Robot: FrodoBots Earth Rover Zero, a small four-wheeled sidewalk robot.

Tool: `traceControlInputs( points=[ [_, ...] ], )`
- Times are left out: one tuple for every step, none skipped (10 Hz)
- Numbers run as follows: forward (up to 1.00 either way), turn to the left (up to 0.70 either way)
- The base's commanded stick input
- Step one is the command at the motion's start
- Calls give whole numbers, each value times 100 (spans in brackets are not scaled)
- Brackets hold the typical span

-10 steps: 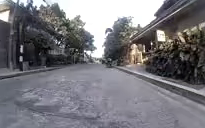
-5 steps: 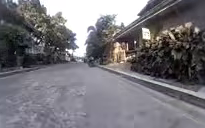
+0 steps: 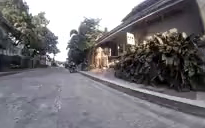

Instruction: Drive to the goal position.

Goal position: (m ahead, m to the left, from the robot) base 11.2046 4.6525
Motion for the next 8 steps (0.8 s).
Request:
traceControlInputs(
  points=[
    [100, -1],
    [100, -1],
    [100, -1],
    [86, -1],
    [43, -1],
    [0, 0],
    [0, 0],
    [0, 0]
  ],
)
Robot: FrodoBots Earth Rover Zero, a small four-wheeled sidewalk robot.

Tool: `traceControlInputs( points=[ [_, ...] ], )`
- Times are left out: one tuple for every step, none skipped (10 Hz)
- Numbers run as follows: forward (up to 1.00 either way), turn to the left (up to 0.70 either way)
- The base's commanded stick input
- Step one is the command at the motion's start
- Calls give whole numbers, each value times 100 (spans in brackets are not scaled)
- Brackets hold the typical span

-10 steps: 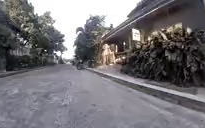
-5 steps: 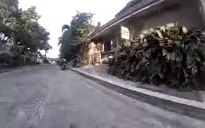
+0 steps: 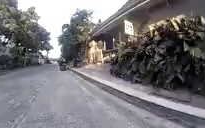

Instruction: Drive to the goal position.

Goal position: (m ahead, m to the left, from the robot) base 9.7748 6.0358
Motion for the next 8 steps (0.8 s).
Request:
traceControlInputs(
  points=[
    [0, 0],
    [0, 0],
    [0, 0],
    [0, 0],
    [0, 0],
    [0, 0],
    [41, -1],
    [99, -1]
  ],
)
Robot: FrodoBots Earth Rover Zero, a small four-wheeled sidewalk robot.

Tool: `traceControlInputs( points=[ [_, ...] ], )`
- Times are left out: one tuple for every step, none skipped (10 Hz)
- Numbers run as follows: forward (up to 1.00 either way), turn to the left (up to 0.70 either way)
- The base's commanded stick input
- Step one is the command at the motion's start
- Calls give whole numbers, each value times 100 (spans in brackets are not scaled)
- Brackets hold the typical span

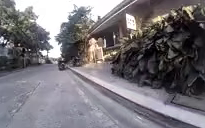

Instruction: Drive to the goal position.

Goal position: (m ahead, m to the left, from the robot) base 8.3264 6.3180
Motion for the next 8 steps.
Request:
traceControlInputs(
  points=[
    [99, -1],
    [100, -1],
    [100, -1],
    [100, -1],
    [100, -1],
    [100, -1],
    [100, -1],
    [100, -1]
  ],
)
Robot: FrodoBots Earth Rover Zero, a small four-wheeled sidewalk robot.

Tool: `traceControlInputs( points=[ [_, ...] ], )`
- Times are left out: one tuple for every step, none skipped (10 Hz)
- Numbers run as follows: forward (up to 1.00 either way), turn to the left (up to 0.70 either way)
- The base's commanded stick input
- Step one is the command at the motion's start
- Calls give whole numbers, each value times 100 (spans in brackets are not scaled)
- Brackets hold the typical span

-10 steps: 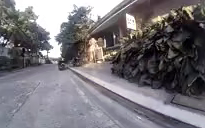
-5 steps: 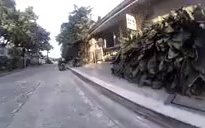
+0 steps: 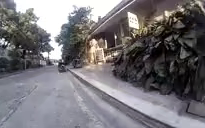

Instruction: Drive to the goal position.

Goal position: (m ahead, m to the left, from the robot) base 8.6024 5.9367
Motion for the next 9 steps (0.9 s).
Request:
traceControlInputs(
  points=[
    [100, -1],
    [100, -1],
    [100, -1],
    [100, -1],
    [100, -1],
    [71, -1],
    [21, 0],
    [0, 0],
    [0, 0]
  ],
)
